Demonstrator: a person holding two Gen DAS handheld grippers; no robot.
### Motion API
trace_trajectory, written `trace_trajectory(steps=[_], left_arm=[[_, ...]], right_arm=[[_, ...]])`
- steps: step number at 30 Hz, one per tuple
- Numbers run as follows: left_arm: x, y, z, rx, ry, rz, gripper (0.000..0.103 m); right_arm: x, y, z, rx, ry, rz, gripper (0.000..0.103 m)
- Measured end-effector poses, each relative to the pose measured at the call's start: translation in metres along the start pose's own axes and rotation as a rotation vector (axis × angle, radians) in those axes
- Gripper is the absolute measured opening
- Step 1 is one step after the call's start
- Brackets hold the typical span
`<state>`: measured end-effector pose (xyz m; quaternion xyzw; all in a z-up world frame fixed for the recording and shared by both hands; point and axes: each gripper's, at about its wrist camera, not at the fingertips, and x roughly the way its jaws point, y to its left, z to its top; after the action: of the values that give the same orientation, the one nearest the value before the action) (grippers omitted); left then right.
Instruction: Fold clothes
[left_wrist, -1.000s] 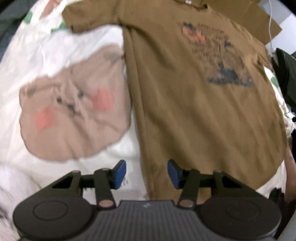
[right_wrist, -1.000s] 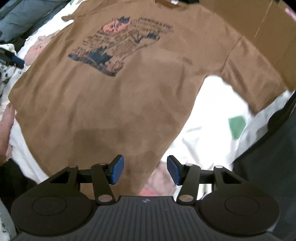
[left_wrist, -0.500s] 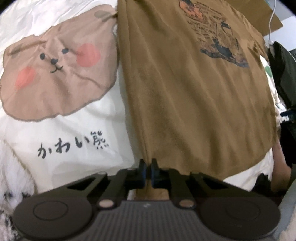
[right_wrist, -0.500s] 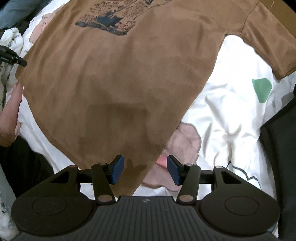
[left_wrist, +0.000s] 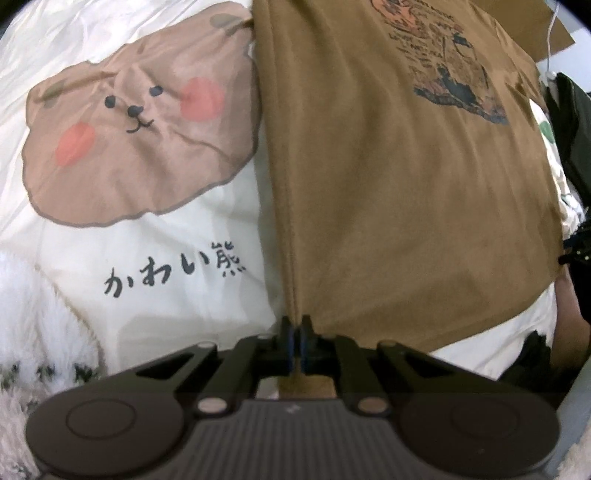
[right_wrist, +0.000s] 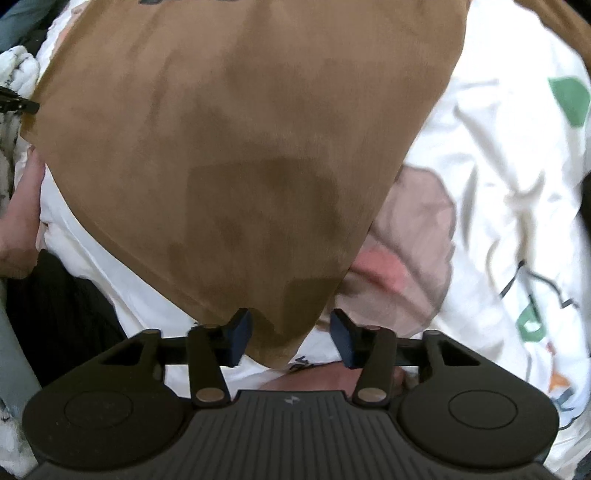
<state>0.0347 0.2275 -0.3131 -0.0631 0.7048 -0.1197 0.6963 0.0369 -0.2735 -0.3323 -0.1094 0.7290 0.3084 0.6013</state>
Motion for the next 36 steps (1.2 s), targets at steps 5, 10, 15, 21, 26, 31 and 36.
trace_trajectory(steps=[5,10,15,21,26,31,36], left_arm=[[0.000,0.000,0.000,0.016,0.010,-0.004,0.003],[0.000,-0.004,0.002,0.057,0.034,0.015,0.003],[-0.006,-0.007,0.002,0.075,0.055,-0.015,0.002],[-0.015,0.004,-0.005,0.019,0.047,-0.073,0.002],[0.000,-0.022,-0.007,0.081,0.077,-0.014,0.002],[0.004,-0.027,-0.007,0.126,0.086,0.015,0.014],[-0.005,-0.023,-0.004,0.125,0.060,0.014,0.040]], right_arm=[[0.003,0.003,-0.003,-0.034,0.002,0.009,0.004],[0.001,0.011,-0.005,-0.107,0.033,0.005,0.002],[0.005,0.020,-0.008,-0.164,0.081,-0.017,0.002],[-0.009,0.028,-0.006,-0.233,0.107,-0.017,0.002],[-0.004,0.030,-0.006,-0.248,0.140,-0.051,0.002],[-0.003,0.020,0.000,-0.205,0.111,-0.068,0.004],[-0.007,0.022,0.005,-0.208,0.093,-0.090,0.015]])
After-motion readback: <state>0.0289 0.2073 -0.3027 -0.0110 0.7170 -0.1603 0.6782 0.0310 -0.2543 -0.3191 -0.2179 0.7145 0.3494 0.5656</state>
